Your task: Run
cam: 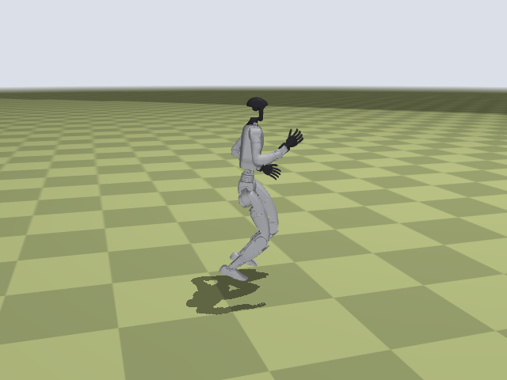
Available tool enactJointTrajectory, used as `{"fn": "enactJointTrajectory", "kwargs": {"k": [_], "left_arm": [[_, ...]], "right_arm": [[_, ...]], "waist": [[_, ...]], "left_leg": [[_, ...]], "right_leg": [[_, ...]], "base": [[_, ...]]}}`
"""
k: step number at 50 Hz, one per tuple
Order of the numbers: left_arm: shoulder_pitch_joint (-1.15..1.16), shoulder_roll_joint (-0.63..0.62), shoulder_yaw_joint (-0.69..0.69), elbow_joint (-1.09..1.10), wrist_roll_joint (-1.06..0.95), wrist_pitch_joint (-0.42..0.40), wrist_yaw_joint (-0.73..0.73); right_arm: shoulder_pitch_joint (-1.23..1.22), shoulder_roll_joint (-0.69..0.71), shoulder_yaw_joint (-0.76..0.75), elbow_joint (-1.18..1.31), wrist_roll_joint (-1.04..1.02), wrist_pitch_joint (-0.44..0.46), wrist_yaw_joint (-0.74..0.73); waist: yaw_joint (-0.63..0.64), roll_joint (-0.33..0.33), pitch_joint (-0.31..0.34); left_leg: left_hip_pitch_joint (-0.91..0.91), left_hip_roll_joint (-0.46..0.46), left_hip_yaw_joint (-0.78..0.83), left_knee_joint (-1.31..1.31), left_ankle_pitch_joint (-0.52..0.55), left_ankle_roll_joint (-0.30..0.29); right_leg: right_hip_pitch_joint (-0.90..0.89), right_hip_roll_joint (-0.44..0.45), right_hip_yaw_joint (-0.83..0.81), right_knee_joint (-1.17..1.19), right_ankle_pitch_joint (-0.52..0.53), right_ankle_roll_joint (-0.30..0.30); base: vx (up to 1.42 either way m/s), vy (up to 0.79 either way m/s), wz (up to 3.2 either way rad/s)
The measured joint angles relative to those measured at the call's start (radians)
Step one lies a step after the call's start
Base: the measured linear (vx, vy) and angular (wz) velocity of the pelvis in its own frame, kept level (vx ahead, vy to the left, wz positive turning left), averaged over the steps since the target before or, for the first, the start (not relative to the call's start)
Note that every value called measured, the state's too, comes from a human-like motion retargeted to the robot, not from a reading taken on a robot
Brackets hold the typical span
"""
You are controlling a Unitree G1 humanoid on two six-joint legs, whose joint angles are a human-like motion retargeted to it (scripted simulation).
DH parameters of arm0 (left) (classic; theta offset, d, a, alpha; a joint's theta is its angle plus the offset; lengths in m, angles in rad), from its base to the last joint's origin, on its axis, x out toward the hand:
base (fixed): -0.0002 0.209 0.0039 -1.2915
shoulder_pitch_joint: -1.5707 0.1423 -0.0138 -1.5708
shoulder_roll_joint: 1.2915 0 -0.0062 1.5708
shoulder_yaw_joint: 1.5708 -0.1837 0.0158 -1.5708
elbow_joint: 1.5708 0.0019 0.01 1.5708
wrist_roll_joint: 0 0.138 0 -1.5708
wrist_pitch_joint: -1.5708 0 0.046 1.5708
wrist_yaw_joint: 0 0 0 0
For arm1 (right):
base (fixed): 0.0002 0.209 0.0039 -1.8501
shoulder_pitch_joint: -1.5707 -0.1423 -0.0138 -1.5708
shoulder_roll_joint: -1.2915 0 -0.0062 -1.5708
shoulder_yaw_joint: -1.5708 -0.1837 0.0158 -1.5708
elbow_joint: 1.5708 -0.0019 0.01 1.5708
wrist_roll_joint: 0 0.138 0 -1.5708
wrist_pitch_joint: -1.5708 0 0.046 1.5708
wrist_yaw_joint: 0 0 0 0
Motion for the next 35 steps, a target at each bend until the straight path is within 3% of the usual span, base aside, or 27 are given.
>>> {"fn": "enactJointTrajectory", "kwargs": {"k": [2,5,8,12,16,19,25,27,30,35], "left_arm": [[0.023,-0.009,-0.01,-0.015,-0.03,-0.006,-0.012],[-0.01,-0.023,-0.035,-0.035,-0.055,-0.001,0.0],[-0.105,-0.025,-0.049,-0.069,-0.017,-0.016,0.026],[-0.395,0.002,-0.055,-0.085,0.15,-0.037,0.133],[-0.647,0.021,-0.058,-0.137,0.225,-0.046,0.249],[-0.688,0.021,-0.052,-0.203,0.191,-0.068,0.27],[-0.529,-0.019,-0.092,-0.247,0.064,-0.113,0.17],[-0.464,-0.027,-0.112,-0.222,0.028,-0.096,0.117],[-0.367,-0.033,-0.128,-0.161,0.0,-0.049,0.061],[-0.228,-0.014,-0.087,-0.038,0.049,0.028,0.055]], "right_arm": [[0.025,0.006,0.017,-0.017,0.013,-0.015,0.031],[0.069,0.005,0.041,-0.008,0.003,-0.023,0.059],[0.144,0.002,0.068,0.051,-0.032,0.002,0.079],[0.223,-0.009,0.105,0.228,-0.12,0.055,0.109],[0.323,-0.044,0.126,0.337,-0.128,0.065,0.154],[0.425,-0.087,0.111,0.302,-0.071,0.059,0.186],[0.56,-0.085,0.071,0.208,0.033,0.065,0.237],[0.549,-0.068,0.063,0.178,0.044,0.068,0.227],[0.476,-0.048,0.051,0.125,0.052,0.058,0.183],[0.176,-0.038,0.019,0.061,0.006,0.035,0.055]], "waist": [[-0.026,-0.008,-0.022],[-0.078,-0.012,-0.034],[-0.127,-0.006,-0.027],[-0.202,-0.011,0.033],[-0.273,-0.018,0.061],[-0.307,0.023,0.044],[-0.294,0.064,-0.014],[-0.249,0.08,-0.014],[-0.178,0.087,-0.001],[-0.072,0.079,0.065]], "left_leg": [[0.017,-0.069,0.016,-0.14,0.059,-0.037],[0.062,-0.155,0.034,-0.256,0.071,-0.037],[0.079,-0.2,0.026,-0.198,-0.079,0.023],[0.112,-0.265,-0.001,-0.133,-0.292,0.12],[0.171,-0.306,-0.036,-0.186,-0.307,0.126],[0.249,-0.256,-0.057,-0.267,-0.221,0.055],[0.227,-0.139,-0.085,-0.198,0.157,-0.126],[0.182,-0.069,-0.085,-0.049,0.184,-0.122],[0.125,0.048,-0.066,0.186,0.138,-0.056],[0.025,0.177,-0.078,0.435,-0.033,0.06]], "right_leg": [[-0.012,-0.047,0.0,0.025,0.089,0.042],[-0.023,-0.124,-0.008,0.135,0.109,0.054],[-0.04,-0.182,-0.017,0.324,0.037,0.024],[-0.086,-0.243,0.004,0.555,-0.004,-0.001],[-0.176,-0.253,0.035,0.62,-0.007,-0.023],[-0.203,-0.199,-0.005,0.493,0.0,-0.027],[-0.148,-0.071,-0.076,0.101,0.109,0.038],[-0.116,-0.022,-0.091,0.04,0.124,0.043],[-0.072,0.022,-0.097,0.025,0.058,0.01],[-0.038,0.072,-0.054,0.093,-0.246,-0.102]], "base": [[0.15,0.12,0.62],[0.11,0.11,0.71],[0.08,0.09,0.65],[0.12,0.08,0.93],[0.16,0.03,0.71],[0.21,0.0,0.17],[0.11,-0.06,0.2],[0.03,-0.06,-0.07],[0.02,-0.03,-0.08],[0.09,-0.01,-0.27]]}}
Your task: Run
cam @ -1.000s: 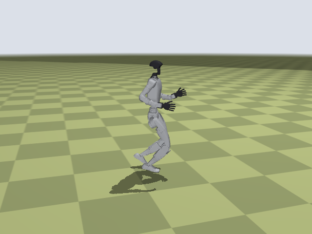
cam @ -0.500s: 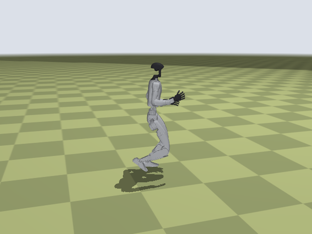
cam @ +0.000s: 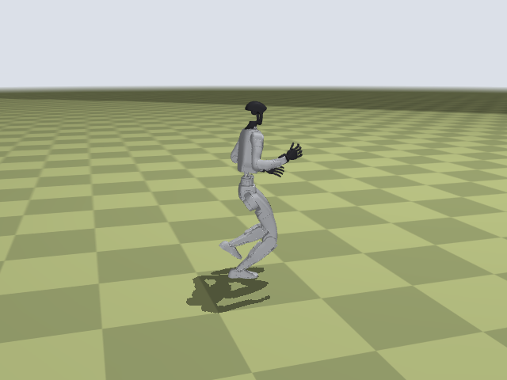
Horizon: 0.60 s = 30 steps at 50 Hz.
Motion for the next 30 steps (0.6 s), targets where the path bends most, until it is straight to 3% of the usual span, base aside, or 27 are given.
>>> {"fn": "enactJointTrajectory", "kwargs": {"k": [2,4,8,11,15,18,21,25,28,30], "left_arm": [[0.048,0.009,0.033,0.004,-0.002,0.006,-0.008],[0.095,0.02,0.061,-0.027,-0.032,0.001,-0.03],[0.119,0.019,0.062,-0.088,-0.079,-0.018,-0.063],[0.036,0.007,0.035,-0.139,-0.089,-0.028,-0.042],[-0.16,0.039,0.037,-0.221,-0.01,-0.064,0.012],[-0.37,0.093,0.05,-0.233,0.118,-0.071,0.093],[-0.457,0.093,0.041,-0.222,0.136,-0.077,0.13],[-0.36,0.057,0.008,-0.192,0.082,-0.089,0.083],[-0.218,0.054,-0.017,-0.156,0.055,-0.067,0.015],[-0.124,0.072,-0.011,-0.143,0.045,-0.044,-0.028]], "right_arm": [[-0.123,0.014,-0.012,-0.017,0.005,-0.004,-0.046],[-0.174,0.033,-0.017,-0.035,0.04,-0.012,-0.055],[-0.102,0.049,0.009,-0.034,0.083,-0.032,-0.002],[-0.008,0.036,0.029,0.009,0.077,-0.028,0.04],[0.116,0.016,0.054,0.093,0.054,0.008,0.093],[0.172,0.001,0.057,0.153,0.038,0.032,0.144],[0.211,-0.008,0.057,0.146,0.072,0.043,0.19],[0.196,0.016,0.062,0.085,0.121,0.039,0.209],[0.084,0.051,0.055,0.001,0.127,0.008,0.155],[-0.036,0.059,0.03,-0.077,0.108,-0.023,0.09]], "waist": [[0.03,-0.011,0.022],[0.042,-0.03,0.018],[0.014,-0.063,-0.027],[-0.059,-0.086,-0.036],[-0.162,-0.101,-0.016],[-0.219,-0.106,0.023],[-0.247,-0.094,0.023],[-0.243,-0.086,-0.012],[-0.172,-0.071,-0.014],[-0.106,-0.056,-0.006]], "left_leg": [[-0.04,-0.003,0.01,-0.029,-0.021,0.016],[-0.059,-0.041,0.039,-0.141,0.005,-0.005],[-0.011,-0.179,0.097,-0.48,0.105,-0.098],[0.062,-0.303,0.111,-0.645,0.128,-0.115],[0.137,-0.41,0.079,-0.653,-0.065,-0.04],[0.181,-0.451,0.041,-0.662,-0.191,0.018],[0.232,-0.456,0.0,-0.732,-0.162,-0.006],[0.242,-0.412,-0.02,-0.741,0.073,-0.119],[0.147,-0.333,-0.017,-0.529,0.178,-0.16],[0.068,-0.249,0.003,-0.333,0.186,-0.144]], "right_leg": [[0.01,0.002,0.022,-0.01,-0.009,0.004],[0.027,-0.006,0.055,-0.054,0.05,0.044],[0.04,-0.104,0.057,-0.068,0.334,0.158],[0.018,-0.202,0.053,0.077,0.417,0.185],[-0.039,-0.293,0.058,0.373,0.384,0.167],[-0.116,-0.31,0.081,0.507,0.364,0.148],[-0.173,-0.29,0.067,0.458,0.344,0.123],[-0.144,-0.226,0.024,0.215,0.382,0.143],[-0.078,-0.156,0.005,0.071,0.385,0.143],[-0.038,-0.117,-0.001,0.021,0.301,0.107]], "base": [[0.15,0.06,0.0],[0.18,0.11,0.33],[0.18,0.13,0.49],[0.12,0.12,0.77],[0.1,0.09,0.78],[0.13,0.05,0.65],[0.16,0.0,0.35],[0.13,-0.07,0.39],[0.03,-0.04,0.11],[0.02,-0.02,-0.14]]}}
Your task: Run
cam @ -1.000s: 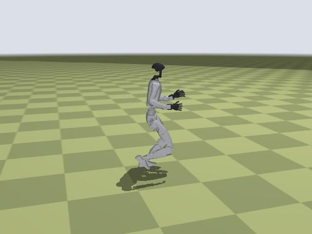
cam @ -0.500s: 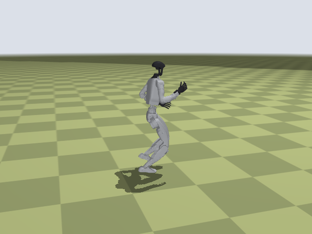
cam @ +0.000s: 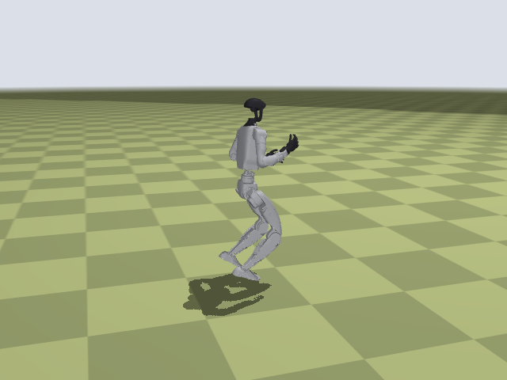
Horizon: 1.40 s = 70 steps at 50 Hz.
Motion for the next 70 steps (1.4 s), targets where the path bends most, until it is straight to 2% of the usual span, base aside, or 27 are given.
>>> {"fn": "enactJointTrajectory", "kwargs": {"k": [3,5,8,10,12,14,17,20,23,25,28,31,33,35,37,40,42,44,47,50,52,55,60,62,65,70], "left_arm": [[0.138,0.051,0.07,-0.017,0.002,0.019,-0.042],[0.216,0.063,0.135,-0.049,-0.018,0.023,-0.066],[0.238,0.024,0.147,-0.073,-0.066,0.026,-0.08],[0.179,-0.006,0.118,-0.085,-0.087,0.022,-0.048],[0.064,-0.019,0.1,-0.104,-0.092,0.008,0.008],[-0.07,0.003,0.112,-0.13,-0.052,-0.016,0.069],[-0.298,0.077,0.14,-0.14,0.073,-0.036,0.195],[-0.392,0.102,0.124,-0.131,0.086,-0.053,0.246],[-0.29,0.081,0.082,-0.108,0.025,-0.069,0.176],[-0.182,0.063,0.046,-0.075,-0.004,-0.06,0.104],[-0.016,0.049,0.007,-0.001,-0.026,-0.001,-0.014],[0.126,0.07,0.022,0.07,-0.018,0.056,-0.095],[0.218,0.092,0.065,0.093,-0.011,0.069,-0.122],[0.308,0.099,0.127,0.088,-0.038,0.062,-0.136],[0.385,0.084,0.175,0.066,-0.088,0.051,-0.144],[0.434,0.025,0.193,0.032,-0.181,0.038,-0.144],[0.389,-0.021,0.172,-0.001,-0.241,0.041,-0.117],[0.299,-0.053,0.153,-0.045,-0.275,0.026,-0.079],[0.086,-0.047,0.148,-0.11,-0.233,-0.017,-0.01],[-0.214,0.017,0.139,-0.145,-0.115,-0.044,0.098],[-0.351,0.047,0.133,-0.186,-0.094,-0.055,0.148],[-0.426,0.059,0.128,-0.239,-0.115,-0.078,0.161],[-0.25,0.023,0.127,-0.236,-0.202,-0.082,0.057],[-0.139,0.007,0.121,-0.197,-0.218,-0.057,-0.002],[0.01,-0.007,0.11,-0.119,-0.226,0.004,-0.087],[0.189,0.036,0.135,0.008,-0.129,0.073,-0.185]], "right_arm": [[-0.225,-0.027,-0.062,-0.095,-0.03,-0.031,-0.091],[-0.324,-0.031,-0.084,-0.119,-0.021,-0.034,-0.132],[-0.252,-0.012,-0.054,-0.1,-0.002,-0.033,-0.103],[-0.142,-0.008,-0.021,-0.054,-0.003,-0.03,-0.07],[-0.024,-0.025,0.01,0.021,-0.002,-0.007,-0.042],[0.096,-0.052,0.029,0.104,-0.001,0.02,-0.01],[0.265,-0.093,0.019,0.199,0.011,0.042,0.051],[0.394,-0.111,-0.027,0.191,0.055,0.052,0.11],[0.406,-0.088,-0.053,0.121,0.095,0.055,0.142],[0.345,-0.059,-0.051,0.068,0.101,0.048,0.14],[0.147,-0.029,-0.043,-0.031,0.056,0.016,0.057],[-0.133,-0.044,-0.069,-0.116,-0.042,-0.013,-0.059],[-0.336,-0.069,-0.098,-0.145,-0.1,-0.019,-0.138],[-0.482,-0.081,-0.118,-0.156,-0.12,-0.025,-0.205],[-0.505,-0.075,-0.127,-0.162,-0.113,-0.043,-0.234],[-0.394,-0.061,-0.124,-0.169,-0.112,-0.065,-0.221],[-0.275,-0.059,-0.119,-0.15,-0.119,-0.069,-0.2],[-0.144,-0.061,-0.107,-0.095,-0.126,-0.053,-0.171],[0.059,-0.078,-0.072,0.049,-0.141,-0.001,-0.1],[0.24,-0.117,-0.043,0.232,-0.17,0.048,0.011],[0.352,-0.145,-0.039,0.286,-0.169,0.063,0.072],[0.494,-0.166,-0.071,0.28,-0.134,0.082,0.137],[0.541,-0.114,-0.128,0.209,-0.08,0.096,0.152],[0.477,-0.085,-0.132,0.163,-0.072,0.088,0.122],[0.299,-0.062,-0.139,0.074,-0.077,0.053,0.032],[-0.162,-0.09,-0.176,-0.038,-0.169,-0.002,-0.148]], "waist": [[0.097,0.01,0.029],[0.137,0.009,0.041],[0.122,0.002,0.016],[0.072,-0.005,0.004],[-0.002,-0.015,0.006],[-0.072,-0.022,0.019],[-0.157,-0.026,0.055],[-0.191,-0.016,0.06],[-0.194,-0.005,0.029],[-0.166,0.004,0.015],[-0.076,0.029,0.013],[0.033,0.045,0.031],[0.102,0.045,0.054],[0.154,0.037,0.068],[0.174,0.018,0.053],[0.158,-0.004,0.02],[0.107,-0.019,0.009],[0.048,-0.029,0.013],[-0.04,-0.026,0.046],[-0.105,-0.003,0.102],[-0.137,0.021,0.116],[-0.174,0.054,0.1],[-0.158,0.059,0.035],[-0.113,0.057,0.02],[-0.029,0.051,0.016],[0.101,0.029,0.048]], "left_leg": [[-0.126,0.123,0.016,0.231,-0.02,0.05],[-0.185,0.164,0.027,0.24,-0.029,0.066],[-0.157,0.114,0.067,0.04,-0.029,0.04],[-0.096,0.039,0.089,-0.12,-0.041,0.02],[-0.021,-0.035,0.097,-0.237,-0.097,0.036],[0.042,-0.101,0.077,-0.291,-0.212,0.074],[0.114,-0.173,0.027,-0.337,-0.375,0.141],[0.174,-0.192,-0.013,-0.41,-0.372,0.141],[0.198,-0.152,-0.012,-0.412,-0.192,0.059],[0.158,-0.106,-0.011,-0.306,-0.08,0.014],[0.05,0.028,0.017,0.013,-0.002,0.028],[-0.081,0.166,0.019,0.305,-0.006,0.074],[-0.177,0.227,0.006,0.411,-0.021,0.099],[-0.254,0.246,0.014,0.393,-0.029,0.103],[-0.274,0.207,0.05,0.249,-0.023,0.081],[-0.224,0.086,0.103,-0.051,0.002,0.024],[-0.163,-0.01,0.128,-0.217,0.007,0.013],[-0.104,-0.091,0.131,-0.292,-0.057,0.043],[-0.049,-0.184,0.085,-0.278,-0.252,0.136],[-0.01,-0.246,0.016,-0.255,-0.368,0.195],[0.02,-0.255,-0.024,-0.274,-0.375,0.195],[0.076,-0.241,-0.068,-0.34,-0.32,0.159],[0.067,-0.195,-0.09,-0.294,-0.038,0.028],[0.021,-0.156,-0.082,-0.173,0.021,0.007],[-0.057,-0.07,-0.045,0.046,0.035,0.026],[-0.223,0.055,-0.02,0.323,-0.024,0.063]], "right_leg": [[0.031,0.055,0.028,-0.038,-0.18,-0.076],[0.041,0.089,0.054,-0.09,-0.158,-0.062],[0.026,0.061,0.067,-0.084,0.062,0.028],[-0.005,0.009,0.062,0.01,0.168,0.059],[-0.042,-0.064,0.052,0.156,0.18,0.043],[-0.087,-0.123,0.054,0.324,0.149,0.02],[-0.168,-0.163,0.084,0.49,0.122,0.012],[-0.224,-0.157,0.083,0.455,0.108,0.001],[-0.196,-0.119,0.043,0.271,0.133,0.017],[-0.151,-0.068,0.024,0.148,0.163,0.041],[-0.076,0.005,0.004,0.05,0.111,0.02],[-0.02,0.062,0.011,0.011,-0.094,-0.063],[0.005,0.088,0.027,-0.008,-0.194,-0.104],[0.027,0.1,0.045,-0.055,-0.199,-0.095],[0.054,0.088,0.068,-0.106,-0.122,-0.035],[0.062,0.019,0.069,-0.077,0.152,0.081],[0.046,-0.053,0.063,0.026,0.231,0.104],[0.016,-0.126,0.054,0.184,0.257,0.095],[-0.063,-0.191,0.068,0.453,0.24,0.07],[-0.181,-0.172,0.119,0.614,0.246,0.065],[-0.262,-0.149,0.133,0.613,0.248,0.047],[-0.329,-0.13,0.111,0.471,0.255,0.032],[-0.242,-0.069,0.036,0.157,0.327,0.081],[-0.175,-0.037,0.013,0.09,0.299,0.086],[-0.075,-0.007,-0.008,0.041,0.169,0.048],[0.023,0.027,0.005,0.021,-0.197,-0.087]], "base": [[0.07,-0.02,-0.41],[0.12,0.03,-0.26],[0.14,0.1,0.06],[0.12,0.12,0.46],[0.12,0.12,0.84],[0.12,0.11,0.91],[0.14,0.09,0.81],[0.17,0.02,0.4],[0.16,-0.06,0.23],[0.09,-0.09,0.02],[0.06,-0.08,-0.25],[0.1,-0.08,-0.52],[0.16,-0.06,-0.44],[0.21,0.01,-0.1],[0.27,0.09,0.3],[0.25,0.13,0.51],[0.21,0.12,0.82],[0.19,0.11,0.91],[0.19,0.09,1.0],[0.2,0.06,0.93],[0.23,0.04,0.6],[0.25,0.0,0.46],[0.16,-0.07,0.33],[0.05,-0.07,0.01],[0.03,-0.06,-0.18],[0.05,-0.05,-0.35]]}}
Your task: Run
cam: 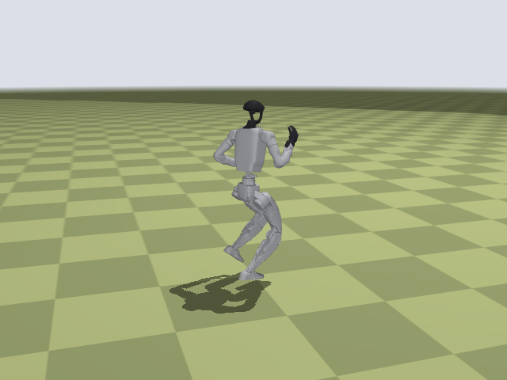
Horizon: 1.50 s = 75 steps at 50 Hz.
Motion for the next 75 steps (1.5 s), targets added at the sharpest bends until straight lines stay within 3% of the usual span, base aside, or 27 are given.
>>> {"fn": "enactJointTrajectory", "kwargs": {"k": [2,5,8,11,15,17,19,20,25,30,32,35,40,43,46,50,53,57,62,65,68,72,75], "left_arm": [[0.073,0.023,0.041,0.014,0.053,-0.006,-0.013],[0.18,0.019,0.106,0.003,0.074,-0.027,-0.014],[0.239,-0.024,0.122,-0.024,0.057,-0.04,-0.018],[0.199,-0.049,0.116,-0.068,0.03,-0.048,0.007],[0.033,-0.027,0.123,-0.133,0.023,-0.07,0.043],[-0.097,0.001,0.125,-0.145,0.07,-0.08,0.074],[-0.239,0.015,0.111,-0.143,0.117,-0.084,0.114],[-0.303,0.012,0.1,-0.141,0.132,-0.086,0.133],[-0.424,0.003,0.095,-0.181,0.199,-0.146,0.179],[-0.329,0.037,0.176,-0.167,0.227,-0.174,0.225],[-0.235,0.004,0.182,-0.097,0.211,-0.17,0.229],[-0.108,-0.065,0.139,0.109,0.18,-0.124,0.191],[-0.054,-0.145,-0.017,0.729,0.239,0.023,0.055],[-0.056,-0.212,-0.076,1.064,0.299,0.079,-0.025],[-0.047,-0.271,-0.099,1.277,0.326,0.111,-0.099],[-0.031,-0.319,-0.098,1.401,0.301,0.129,-0.166],[-0.037,-0.331,-0.089,1.412,0.252,0.129,-0.185],[-0.091,-0.325,-0.07,1.373,0.179,0.111,-0.164],[-0.19,-0.303,-0.06,1.291,0.136,0.073,-0.106],[-0.267,-0.273,-0.054,1.219,0.127,0.065,-0.066],[-0.337,-0.253,-0.058,1.152,0.121,0.061,-0.036],[-0.425,-0.246,-0.081,1.105,0.12,0.059,-0.012],[-0.48,-0.257,-0.114,1.105,0.126,0.055,-0.009]], "right_arm": [[-0.156,-0.02,-0.012,-0.026,0.001,-0.011,-0.03],[-0.221,-0.019,-0.011,-0.049,0.053,-0.021,-0.021],[-0.083,0.003,0.001,-0.055,0.101,-0.025,0.05],[0.092,0.011,-0.007,-0.017,0.12,-0.024,0.103],[0.307,0.021,-0.032,0.157,0.1,0.018,0.149],[0.387,0.031,-0.028,0.341,0.038,0.06,0.171],[0.425,0.049,-0.004,0.6,-0.053,0.107,0.176],[0.43,0.062,0.017,0.747,-0.1,0.131,0.171],[0.406,0.167,0.122,1.426,-0.237,0.243,0.173],[0.355,0.195,0.096,1.652,-0.181,0.256,0.15],[0.335,0.19,0.067,1.619,-0.117,0.228,0.103],[0.296,0.173,0.037,1.5,-0.024,0.179,0.042],[0.187,0.124,0.006,1.24,0.081,0.13,0.062],[0.142,0.099,-0.024,1.099,0.14,0.125,0.102],[0.107,0.081,-0.047,1.02,0.17,0.125,0.124],[0.066,0.067,-0.054,1.003,0.178,0.125,0.125],[0.036,0.066,-0.041,1.028,0.183,0.119,0.12],[-0.018,0.072,-0.01,1.092,0.182,0.112,0.12],[-0.014,0.101,0.04,1.22,0.206,0.139,0.134],[-0.004,0.122,0.058,1.354,0.219,0.168,0.167],[0.047,0.141,0.06,1.481,0.202,0.204,0.195],[0.132,0.16,0.046,1.638,0.15,0.249,0.228],[0.186,0.167,0.031,1.736,0.118,0.268,0.239]], "waist": [[0.036,-0.011,0.019],[0.054,-0.035,0.012],[0.014,-0.058,-0.018],[-0.076,-0.072,-0.032],[-0.205,-0.058,-0.026],[-0.246,-0.039,-0.008],[-0.26,-0.011,0.014],[-0.261,0.004,0.023],[-0.208,0.079,0.026],[-0.12,0.114,0.023],[-0.105,0.119,0.014],[-0.115,0.102,0.001],[-0.179,-0.004,0.003],[-0.189,-0.045,-0.014],[-0.185,-0.076,-0.039],[-0.167,-0.113,-0.067],[-0.145,-0.119,-0.071],[-0.117,-0.079,-0.053],[-0.113,-0.008,-0.018],[-0.087,0.081,-0.017],[-0.077,0.143,-0.027],[-0.087,0.206,-0.036],[-0.116,0.243,-0.035]], "left_leg": [[-0.058,0.021,0.01,0.017,-0.009,0.002],[-0.075,0.006,0.049,-0.104,0.023,-0.019],[-0.01,-0.089,0.082,-0.332,0.087,-0.068],[0.078,-0.207,0.084,-0.543,0.106,-0.095],[0.16,-0.313,0.016,-0.627,-0.048,-0.041],[0.176,-0.339,-0.025,-0.605,-0.17,0.009],[0.182,-0.35,-0.06,-0.58,-0.217,0.023],[0.181,-0.351,-0.075,-0.568,-0.217,0.019],[0.071,-0.285,-0.077,-0.322,-0.059,-0.113],[0.085,-0.188,-0.073,-0.107,-0.015,-0.157],[0.15,-0.169,-0.088,-0.187,-0.041,-0.153],[0.235,-0.164,-0.098,-0.422,-0.122,-0.113],[0.266,-0.222,-0.042,-0.701,-0.22,-0.02],[0.217,-0.239,-0.023,-0.744,-0.201,-0.002],[0.16,-0.252,-0.009,-0.766,-0.151,0.004],[0.105,-0.283,0.01,-0.818,-0.067,-0.002],[0.084,-0.296,0.027,-0.883,-0.02,-0.026],[0.064,-0.235,0.053,-0.945,-0.071,-0.046],[0.019,-0.09,0.11,-0.705,-0.167,-0.053],[0.02,0.07,0.099,-0.444,-0.241,-0.038],[0.089,0.161,0.071,-0.28,-0.275,-0.035],[0.263,0.183,0.013,-0.258,-0.284,-0.077],[0.407,0.141,-0.032,-0.394,-0.309,-0.116]], "right_leg": [[0.018,0.006,0.01,-0.004,-0.055,-0.024],[0.037,0.004,0.037,-0.045,0.003,0.01],[0.01,-0.045,0.053,0.035,0.309,0.117],[-0.061,-0.138,0.056,0.234,0.439,0.134],[-0.166,-0.209,0.074,0.496,0.376,0.099],[-0.215,-0.202,0.085,0.532,0.347,0.103],[-0.247,-0.18,0.077,0.484,0.334,0.11],[-0.256,-0.169,0.066,0.436,0.334,0.11],[-0.196,-0.106,-0.021,0.139,0.359,0.124],[-0.158,-0.045,-0.081,-0.008,0.275,0.084],[-0.174,0.006,-0.067,-0.063,0.302,0.098],[-0.216,0.083,-0.002,-0.12,0.339,0.171],[-0.279,-0.005,0.07,0.161,0.26,0.171],[-0.232,-0.045,0.117,0.329,0.267,0.154],[-0.111,-0.046,0.173,0.37,0.297,0.182],[0.098,-0.018,0.254,0.227,0.277,0.247],[0.21,-0.026,0.287,0.046,0.141,0.226],[0.236,-0.047,0.229,-0.152,-0.025,0.134],[0.172,-0.022,0.135,-0.214,-0.067,0.08],[0.131,0.073,0.089,-0.281,-0.016,0.053],[0.094,0.129,0.045,-0.333,0.045,0.04],[0.063,0.175,-0.003,-0.408,0.125,0.039],[0.035,0.184,-0.029,-0.446,0.18,0.052]], "base": [[0.1,-0.02,-0.28],[0.15,0.02,0.04],[0.15,0.06,0.37],[0.12,0.07,0.71],[0.08,0.04,1.04],[0.04,-0.02,1.18],[0.01,-0.06,1.14],[-0.02,-0.08,1.24],[-0.11,-0.1,1.32],[-0.28,-0.07,0.19],[-0.36,-0.07,-0.61],[-0.41,-0.08,-0.71],[-0.5,-0.09,-0.39],[-0.56,-0.09,-0.09],[-0.54,-0.1,0.2],[-0.5,-0.09,0.37],[-0.49,-0.04,0.29],[-0.52,-0.01,0.25],[-0.56,0.0,0.41],[-0.5,0.01,-0.07],[-0.47,0.0,-0.02],[-0.43,0.01,0.16],[-0.41,0.04,0.24]]}}
